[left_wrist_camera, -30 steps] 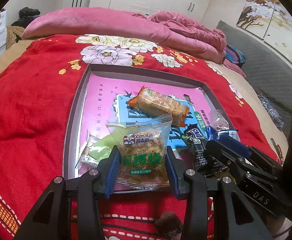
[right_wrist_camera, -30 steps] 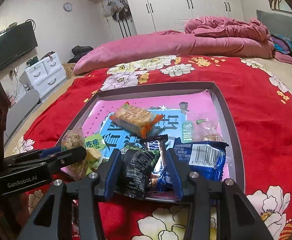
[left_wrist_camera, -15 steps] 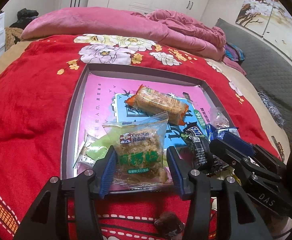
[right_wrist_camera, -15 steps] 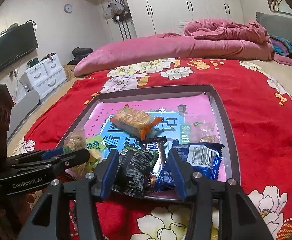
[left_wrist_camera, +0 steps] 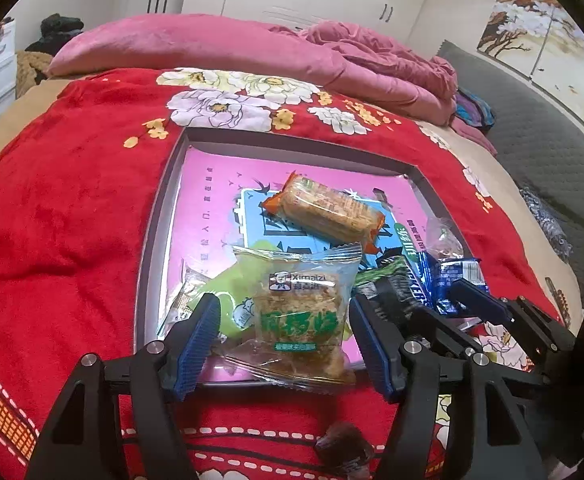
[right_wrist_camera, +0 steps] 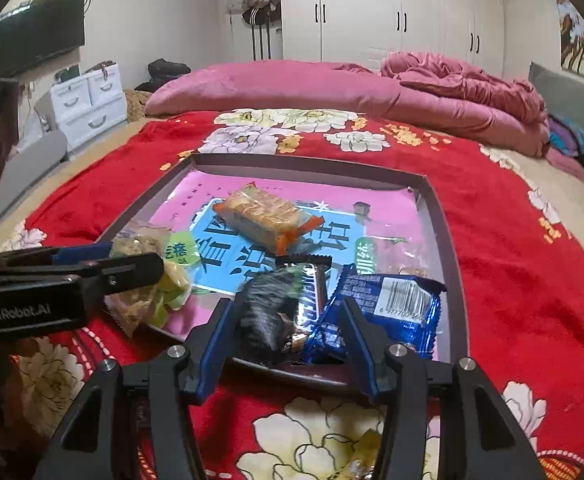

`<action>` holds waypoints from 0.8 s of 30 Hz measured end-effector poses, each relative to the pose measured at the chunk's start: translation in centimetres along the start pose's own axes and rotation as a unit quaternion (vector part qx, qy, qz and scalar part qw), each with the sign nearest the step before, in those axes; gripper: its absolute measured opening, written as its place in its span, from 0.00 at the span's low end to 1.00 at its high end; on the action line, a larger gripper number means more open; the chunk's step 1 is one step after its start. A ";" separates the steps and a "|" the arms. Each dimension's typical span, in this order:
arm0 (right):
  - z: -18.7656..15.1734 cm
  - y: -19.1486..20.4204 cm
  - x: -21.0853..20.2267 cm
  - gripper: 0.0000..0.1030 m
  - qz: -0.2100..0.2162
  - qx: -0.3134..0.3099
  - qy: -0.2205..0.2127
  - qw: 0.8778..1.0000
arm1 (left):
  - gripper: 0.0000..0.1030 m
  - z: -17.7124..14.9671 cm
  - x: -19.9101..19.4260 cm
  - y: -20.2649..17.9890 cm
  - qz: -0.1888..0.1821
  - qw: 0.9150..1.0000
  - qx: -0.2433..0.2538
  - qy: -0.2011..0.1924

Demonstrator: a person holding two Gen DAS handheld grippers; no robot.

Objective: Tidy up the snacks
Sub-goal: 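Open both tools and withdraw them from the tray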

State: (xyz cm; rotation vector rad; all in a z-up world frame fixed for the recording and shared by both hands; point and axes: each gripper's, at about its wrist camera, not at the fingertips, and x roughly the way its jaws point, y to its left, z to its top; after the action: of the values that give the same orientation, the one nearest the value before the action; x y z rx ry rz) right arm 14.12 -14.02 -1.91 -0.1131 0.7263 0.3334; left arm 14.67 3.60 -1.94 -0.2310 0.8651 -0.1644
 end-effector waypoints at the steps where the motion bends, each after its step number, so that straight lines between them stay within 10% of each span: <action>1: 0.0 0.0 0.0 0.52 -0.003 -0.002 0.000 1.000 | 0.67 0.0 0.0 0.0 0.000 1.000 0.000 0.000; 24: 0.7 -2.2 -3.0 0.68 -0.006 0.058 -0.056 0.997 | 0.75 -0.2 -1.9 -0.6 -0.009 1.000 0.011 -0.026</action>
State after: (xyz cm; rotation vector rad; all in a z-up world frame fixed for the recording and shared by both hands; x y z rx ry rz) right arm 13.25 -16.65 0.60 0.0120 0.6318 0.2832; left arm 13.25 3.50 -0.50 -0.2214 0.8087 -0.1844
